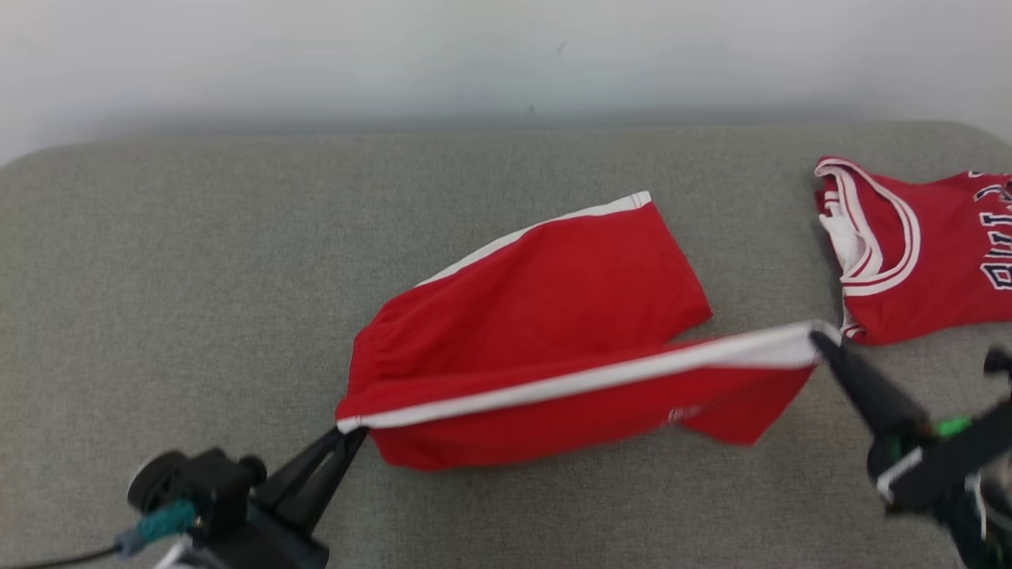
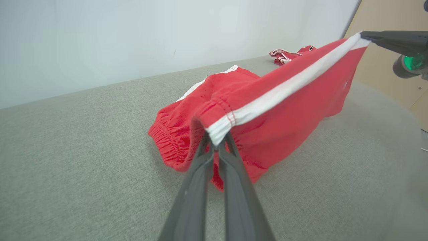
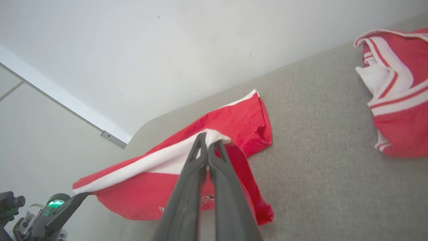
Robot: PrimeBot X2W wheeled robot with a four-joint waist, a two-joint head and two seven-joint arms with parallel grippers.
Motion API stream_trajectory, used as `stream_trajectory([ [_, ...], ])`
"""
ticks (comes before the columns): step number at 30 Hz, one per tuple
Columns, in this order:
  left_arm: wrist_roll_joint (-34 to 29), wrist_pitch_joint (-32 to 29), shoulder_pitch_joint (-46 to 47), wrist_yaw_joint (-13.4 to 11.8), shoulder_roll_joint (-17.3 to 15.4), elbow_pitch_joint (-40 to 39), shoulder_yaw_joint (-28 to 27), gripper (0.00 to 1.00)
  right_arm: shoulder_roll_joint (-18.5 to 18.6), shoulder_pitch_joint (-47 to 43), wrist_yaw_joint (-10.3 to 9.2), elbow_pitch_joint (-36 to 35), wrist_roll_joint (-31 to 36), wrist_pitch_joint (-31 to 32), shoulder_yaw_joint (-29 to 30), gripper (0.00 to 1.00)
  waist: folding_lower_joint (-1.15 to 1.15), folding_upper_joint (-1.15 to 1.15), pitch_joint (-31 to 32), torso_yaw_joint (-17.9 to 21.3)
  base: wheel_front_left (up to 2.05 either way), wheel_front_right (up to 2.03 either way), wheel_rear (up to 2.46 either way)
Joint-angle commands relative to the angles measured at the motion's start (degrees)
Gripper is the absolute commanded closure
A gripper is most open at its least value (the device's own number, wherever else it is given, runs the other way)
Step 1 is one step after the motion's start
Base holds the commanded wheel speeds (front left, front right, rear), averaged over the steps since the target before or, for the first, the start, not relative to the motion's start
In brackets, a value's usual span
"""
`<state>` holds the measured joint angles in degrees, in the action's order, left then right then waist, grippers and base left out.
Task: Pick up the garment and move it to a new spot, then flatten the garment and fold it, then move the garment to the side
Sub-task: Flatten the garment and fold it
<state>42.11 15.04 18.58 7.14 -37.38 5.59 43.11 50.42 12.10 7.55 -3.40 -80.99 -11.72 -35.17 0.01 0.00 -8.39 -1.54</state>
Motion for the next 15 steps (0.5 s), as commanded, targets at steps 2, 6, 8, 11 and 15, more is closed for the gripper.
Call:
stream_trajectory([
  [2,-0.3,-0.29,3.64,0.28,0.28,1.01,0.98,1.0,-0.85,5.43,-0.11,3.08,0.26,2.09,0.69,1.0,-0.01,0.0,-2.19,-0.93,0.0,0.0,0.0],
  [6,1.5,-0.83,10.16,0.24,1.13,3.46,3.4,1.0,-2.98,15.5,-0.11,10.79,2.54,5.88,0.22,1.0,-0.01,0.0,-4.87,-2.44,0.0,0.0,0.0],
  [8,2.83,-1.2,13.49,0.23,1.51,5.39,4.74,1.0,-4.47,20.36,-0.11,14.59,3.73,8.01,-0.54,1.0,-0.01,0.0,-6.3,-3.06,0.0,0.0,0.0],
  [11,5.74,-1.09,20.41,0.25,1.8,8.81,7.51,1.0,-8.21,29.7,-0.11,22.12,5.92,12.05,-2.9,1.0,-0.01,0.0,-9.28,-3.92,0.0,0.0,0.0],
  [15,7.64,-0.84,26.09,0.26,2.12,11.66,10.43,1.0,-11.73,37.53,-0.11,29.13,7.91,14.2,-4.97,1.0,-0.01,0.0,-11.63,-4.63,0.0,0.0,0.0],
])
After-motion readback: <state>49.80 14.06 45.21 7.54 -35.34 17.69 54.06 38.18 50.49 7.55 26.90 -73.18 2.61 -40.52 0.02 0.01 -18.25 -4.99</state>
